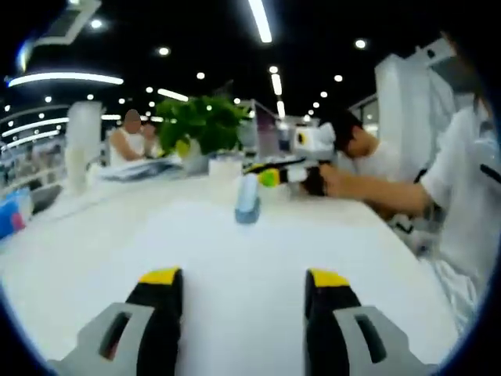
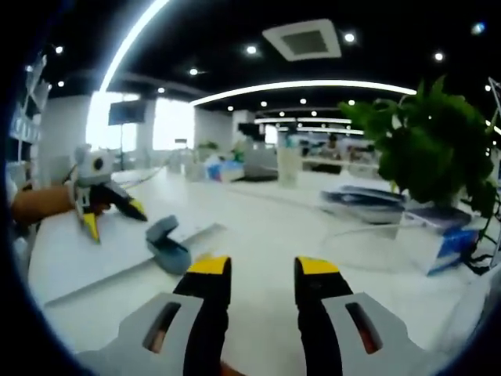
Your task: Pick up the paper insert the paper into the punch align the paper edges press the punch to punch holes
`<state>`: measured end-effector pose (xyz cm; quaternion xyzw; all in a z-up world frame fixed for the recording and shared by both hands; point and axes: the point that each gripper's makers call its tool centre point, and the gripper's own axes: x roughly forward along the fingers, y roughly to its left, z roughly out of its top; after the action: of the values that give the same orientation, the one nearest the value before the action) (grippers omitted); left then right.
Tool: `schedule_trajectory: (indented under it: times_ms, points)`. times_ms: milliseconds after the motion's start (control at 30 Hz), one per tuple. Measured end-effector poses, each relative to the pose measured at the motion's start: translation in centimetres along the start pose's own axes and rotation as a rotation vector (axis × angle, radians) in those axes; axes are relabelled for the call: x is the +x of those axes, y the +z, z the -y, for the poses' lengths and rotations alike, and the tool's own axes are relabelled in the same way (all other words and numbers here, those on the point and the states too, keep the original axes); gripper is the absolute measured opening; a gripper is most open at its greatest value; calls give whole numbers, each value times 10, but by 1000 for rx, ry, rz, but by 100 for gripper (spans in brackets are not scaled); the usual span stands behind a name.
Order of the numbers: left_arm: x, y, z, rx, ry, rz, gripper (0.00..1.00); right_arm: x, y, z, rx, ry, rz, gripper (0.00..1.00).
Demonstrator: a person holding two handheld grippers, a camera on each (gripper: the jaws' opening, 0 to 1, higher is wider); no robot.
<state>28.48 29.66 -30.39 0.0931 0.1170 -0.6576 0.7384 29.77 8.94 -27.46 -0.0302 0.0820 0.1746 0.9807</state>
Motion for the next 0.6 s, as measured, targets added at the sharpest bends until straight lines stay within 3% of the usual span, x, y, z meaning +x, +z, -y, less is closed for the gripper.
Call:
schedule_trajectory:
  times_ms: [100,167,200,233,333,467,533,600]
  points:
    - [0,0,-4,-6,5,4,62,-2,6,-9,50,88,40,36]
    - [0,0,-5,-8,8,5,62,-3,6,-24,54,201,35,36]
    - [0,0,-6,-8,8,5,62,-5,3,-39,28,305,14,36]
    - [0,1,-7,-8,9,6,62,-5,0,-47,8,364,-7,36]
    - [0,1,-8,-8,9,7,61,-2,-8,-64,-68,474,-39,36]
    - [1,1,-8,-6,5,11,61,13,-12,-69,-80,554,-76,38]
    - [1,0,-9,-6,3,13,61,18,-19,-77,-72,618,-125,38]
    - [1,1,-11,-5,4,13,61,24,-20,-84,-116,668,-127,38]
